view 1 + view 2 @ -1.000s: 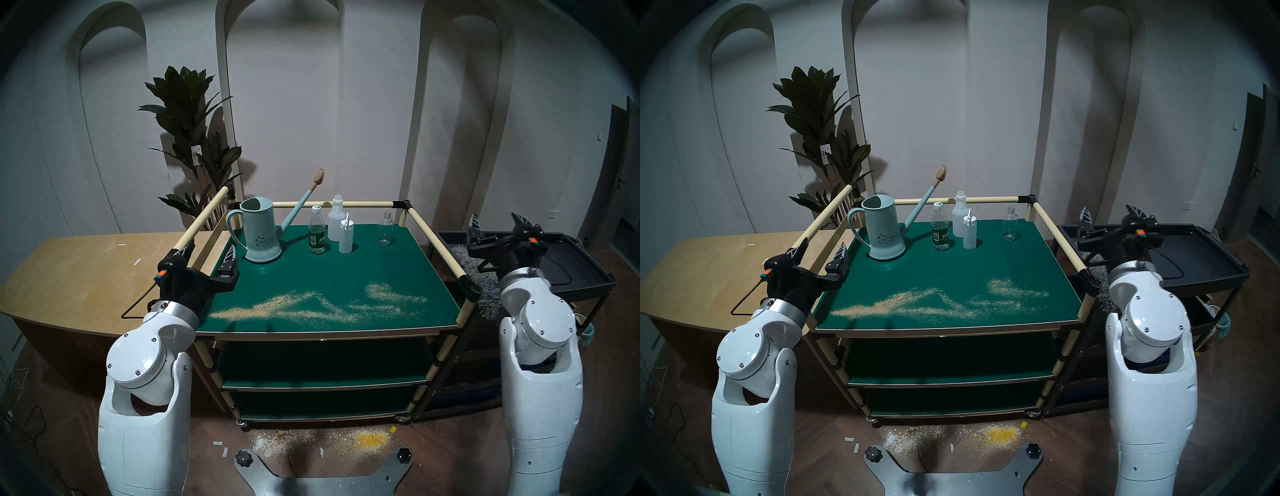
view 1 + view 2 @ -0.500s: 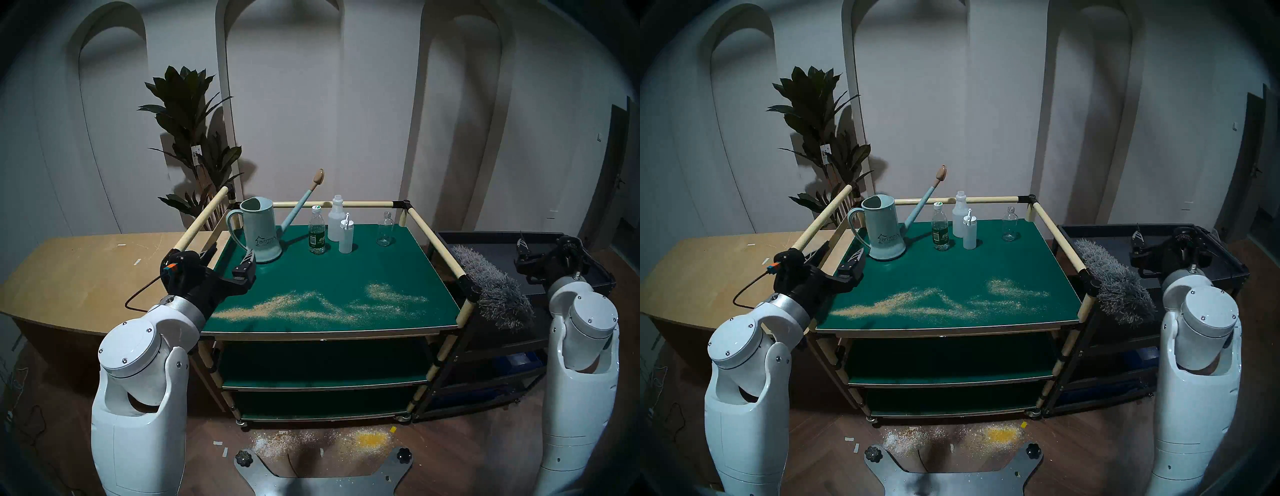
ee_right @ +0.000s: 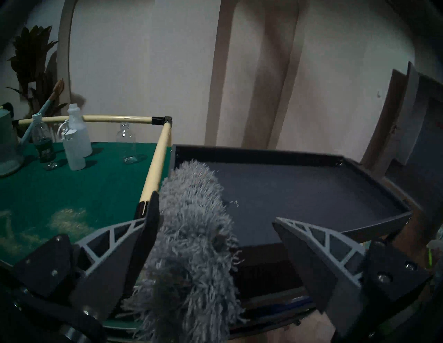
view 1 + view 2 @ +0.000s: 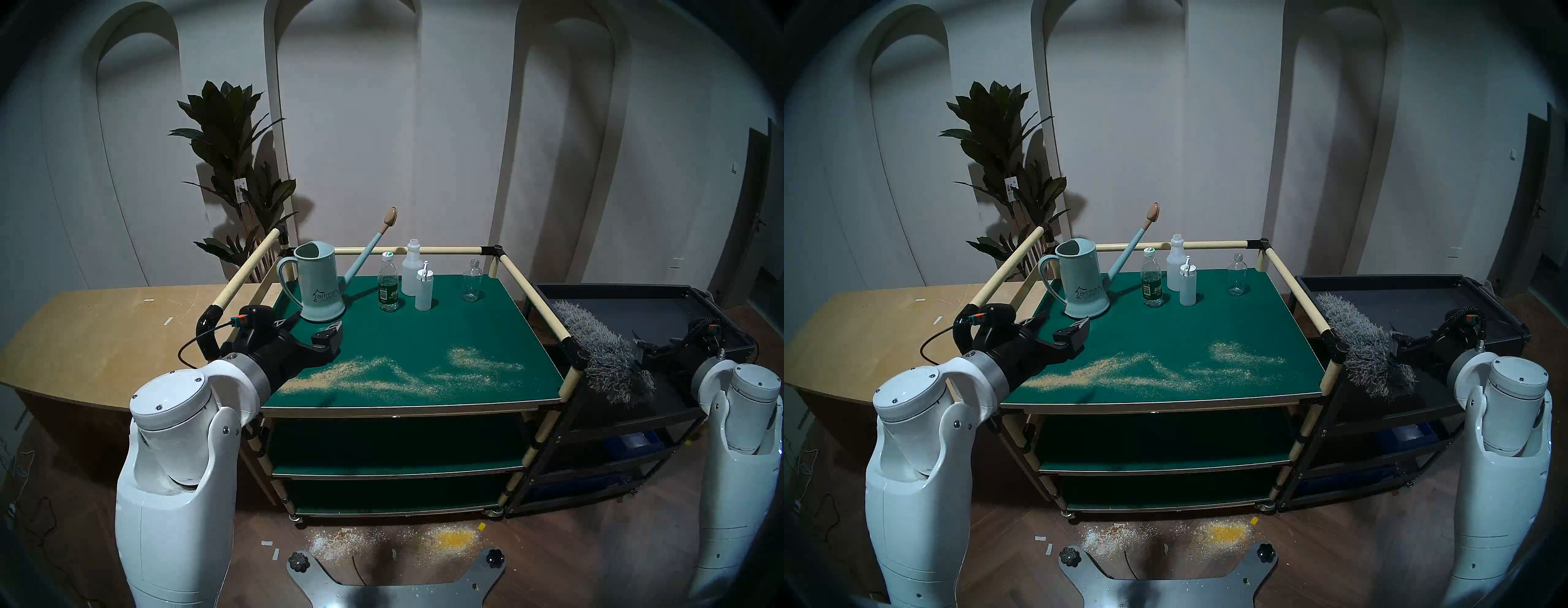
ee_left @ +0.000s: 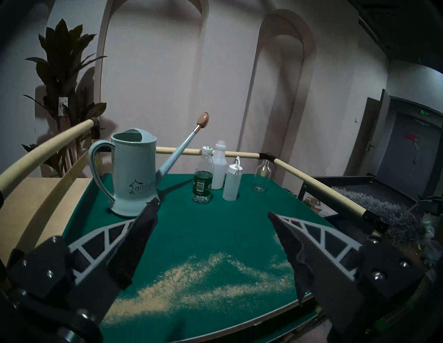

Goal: Dust the shelf with the duster

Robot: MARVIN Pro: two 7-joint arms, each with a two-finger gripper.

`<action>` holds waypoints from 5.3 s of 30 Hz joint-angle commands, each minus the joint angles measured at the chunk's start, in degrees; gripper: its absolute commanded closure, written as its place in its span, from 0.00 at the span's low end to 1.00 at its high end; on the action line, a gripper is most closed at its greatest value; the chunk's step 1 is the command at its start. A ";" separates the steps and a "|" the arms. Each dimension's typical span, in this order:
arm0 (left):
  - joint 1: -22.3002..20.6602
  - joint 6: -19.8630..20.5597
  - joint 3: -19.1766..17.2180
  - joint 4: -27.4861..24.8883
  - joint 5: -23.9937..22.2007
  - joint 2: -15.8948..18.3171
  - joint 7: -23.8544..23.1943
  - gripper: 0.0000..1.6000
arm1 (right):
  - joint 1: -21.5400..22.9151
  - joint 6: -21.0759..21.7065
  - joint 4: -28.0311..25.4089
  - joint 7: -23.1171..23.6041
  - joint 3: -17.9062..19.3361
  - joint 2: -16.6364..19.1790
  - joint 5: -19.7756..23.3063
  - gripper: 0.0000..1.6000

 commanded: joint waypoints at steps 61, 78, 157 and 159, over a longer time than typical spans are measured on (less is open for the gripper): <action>-4.16 2.24 3.95 0.52 2.93 1.86 5.74 0.00 | 5.09 -16.05 13.45 -1.47 -5.31 -8.08 1.62 0.00; -3.59 2.16 3.65 0.09 3.23 1.16 6.74 0.00 | 6.12 -16.31 15.52 -2.93 -6.82 -7.55 0.48 0.00; -0.10 -11.35 -7.20 2.07 1.01 -2.05 6.00 0.00 | -2.13 -28.52 4.57 -3.79 -21.80 -14.59 -11.71 1.00; 0.02 -11.78 -7.35 2.31 0.98 -2.06 5.87 0.00 | -1.92 -30.11 5.69 -4.62 -21.70 -14.87 -12.35 1.00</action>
